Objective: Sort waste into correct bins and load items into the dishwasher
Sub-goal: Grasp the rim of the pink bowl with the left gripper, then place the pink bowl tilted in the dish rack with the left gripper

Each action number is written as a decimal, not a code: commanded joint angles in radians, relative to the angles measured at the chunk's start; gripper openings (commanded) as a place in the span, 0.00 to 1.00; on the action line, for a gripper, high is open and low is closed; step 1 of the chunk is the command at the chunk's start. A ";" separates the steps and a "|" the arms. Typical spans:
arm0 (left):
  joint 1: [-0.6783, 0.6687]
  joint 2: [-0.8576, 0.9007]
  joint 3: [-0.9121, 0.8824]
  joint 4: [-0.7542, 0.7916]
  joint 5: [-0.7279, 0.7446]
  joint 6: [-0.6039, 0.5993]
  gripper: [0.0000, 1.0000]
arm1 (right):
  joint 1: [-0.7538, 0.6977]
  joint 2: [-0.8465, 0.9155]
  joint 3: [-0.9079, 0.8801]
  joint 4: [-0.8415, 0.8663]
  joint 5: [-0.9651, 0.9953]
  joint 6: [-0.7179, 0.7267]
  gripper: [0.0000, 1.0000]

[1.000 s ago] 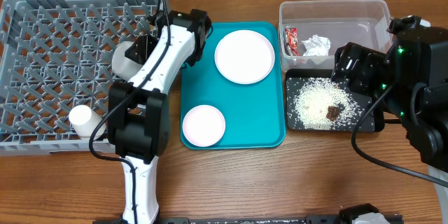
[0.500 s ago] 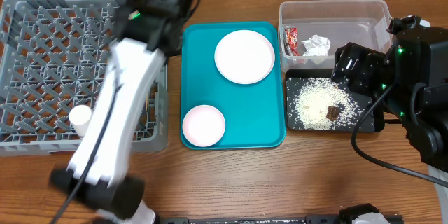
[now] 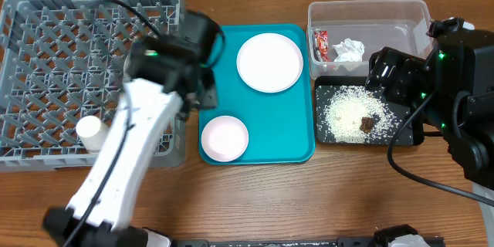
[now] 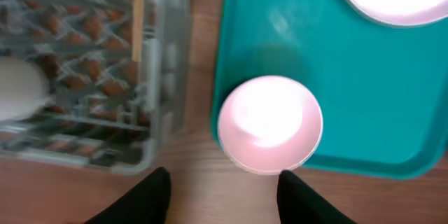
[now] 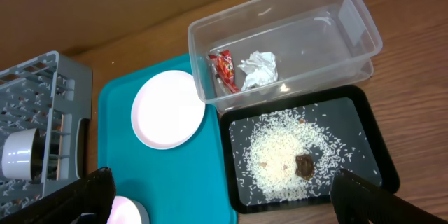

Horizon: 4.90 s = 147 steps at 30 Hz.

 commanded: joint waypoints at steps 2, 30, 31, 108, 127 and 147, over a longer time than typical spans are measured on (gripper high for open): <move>-0.002 0.004 -0.225 0.123 0.100 -0.031 0.49 | -0.001 -0.002 0.003 0.002 -0.004 0.000 1.00; -0.002 0.044 -0.631 0.638 0.104 -0.030 0.04 | -0.001 0.003 0.003 0.003 -0.004 0.000 1.00; -0.002 0.044 -0.623 0.632 0.110 -0.020 0.04 | -0.001 0.004 0.003 0.002 -0.004 0.000 1.00; 0.576 0.421 -0.061 1.051 -1.126 0.884 0.04 | -0.001 0.023 0.003 -0.016 -0.005 0.000 1.00; 0.540 0.502 -0.063 1.034 -1.159 0.884 0.04 | -0.001 0.023 0.003 -0.032 -0.008 0.000 1.00; 0.427 0.481 -0.063 1.049 -1.241 0.840 0.49 | -0.001 0.023 0.003 -0.032 -0.008 0.000 1.00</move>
